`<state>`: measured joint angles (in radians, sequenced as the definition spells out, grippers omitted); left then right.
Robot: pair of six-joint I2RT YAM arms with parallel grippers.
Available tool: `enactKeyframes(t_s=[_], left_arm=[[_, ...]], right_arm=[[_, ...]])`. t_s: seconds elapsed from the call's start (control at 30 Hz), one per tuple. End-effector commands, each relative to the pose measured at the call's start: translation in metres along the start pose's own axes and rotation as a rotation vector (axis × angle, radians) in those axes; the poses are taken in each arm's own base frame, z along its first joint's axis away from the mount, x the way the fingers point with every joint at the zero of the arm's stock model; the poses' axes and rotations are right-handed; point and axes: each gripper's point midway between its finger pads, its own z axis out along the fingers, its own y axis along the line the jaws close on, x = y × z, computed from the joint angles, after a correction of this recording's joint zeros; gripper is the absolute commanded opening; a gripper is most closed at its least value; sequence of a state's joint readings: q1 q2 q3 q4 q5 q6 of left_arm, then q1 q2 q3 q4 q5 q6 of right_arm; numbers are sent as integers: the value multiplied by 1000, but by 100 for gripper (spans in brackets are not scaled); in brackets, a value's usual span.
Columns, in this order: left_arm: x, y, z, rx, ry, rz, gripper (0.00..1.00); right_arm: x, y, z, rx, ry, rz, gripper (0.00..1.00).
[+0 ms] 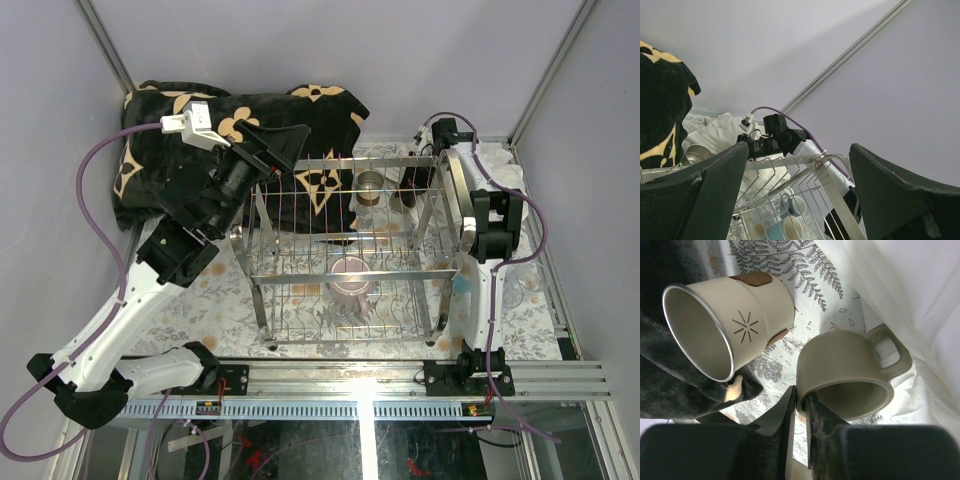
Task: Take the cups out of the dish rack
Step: Place the cup at the center of the board.
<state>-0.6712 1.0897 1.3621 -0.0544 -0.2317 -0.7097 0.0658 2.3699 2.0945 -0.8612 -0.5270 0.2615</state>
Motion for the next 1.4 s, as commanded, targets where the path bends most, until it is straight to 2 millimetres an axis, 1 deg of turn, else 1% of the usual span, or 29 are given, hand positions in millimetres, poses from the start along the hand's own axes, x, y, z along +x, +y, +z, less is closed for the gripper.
enactKeyframes(t_s=[0.0, 0.17, 0.43, 0.6, 0.73, 0.87, 0.97, 1.07, 1.2, 1.27, 1.33, 1.37], left_arm=[[-15, -6, -3, 15, -42, -13, 82], [-13, -6, -2, 16, -37, -13, 82], [-17, -6, -3, 12, -45, 1, 82], [-17, -6, -3, 12, -45, 5, 82], [-19, -6, -3, 11, -51, 11, 82], [-22, -6, -4, 8, -58, 23, 82], [-22, -6, -3, 7, -56, 29, 82], [-21, -6, -2, 8, -48, 36, 82], [-22, -6, -2, 6, -48, 57, 82], [-24, -4, -3, -1, -53, 76, 82], [-28, -3, -4, -8, -65, 105, 82], [-30, -1, -4, -18, -69, 121, 83]], right_arm=[[-4, 17, -7, -36, -3, -20, 22], [-10, 28, -17, -70, -40, -37, 26], [-15, 47, -21, -175, -81, -44, 33], [-15, 51, -18, -202, -68, -35, 33], [-18, 52, -26, -192, -94, -39, 33], [-26, 57, -46, -207, -157, -39, 34], [-33, 62, -64, -215, -207, -45, 34], [-42, 64, -87, -189, -274, -47, 35], [-55, 59, -122, -121, -382, -38, 36], [-61, 55, -143, -86, -442, -25, 37], [-65, 49, -165, -34, -501, -13, 40], [-66, 48, -179, -6, -538, -12, 41]])
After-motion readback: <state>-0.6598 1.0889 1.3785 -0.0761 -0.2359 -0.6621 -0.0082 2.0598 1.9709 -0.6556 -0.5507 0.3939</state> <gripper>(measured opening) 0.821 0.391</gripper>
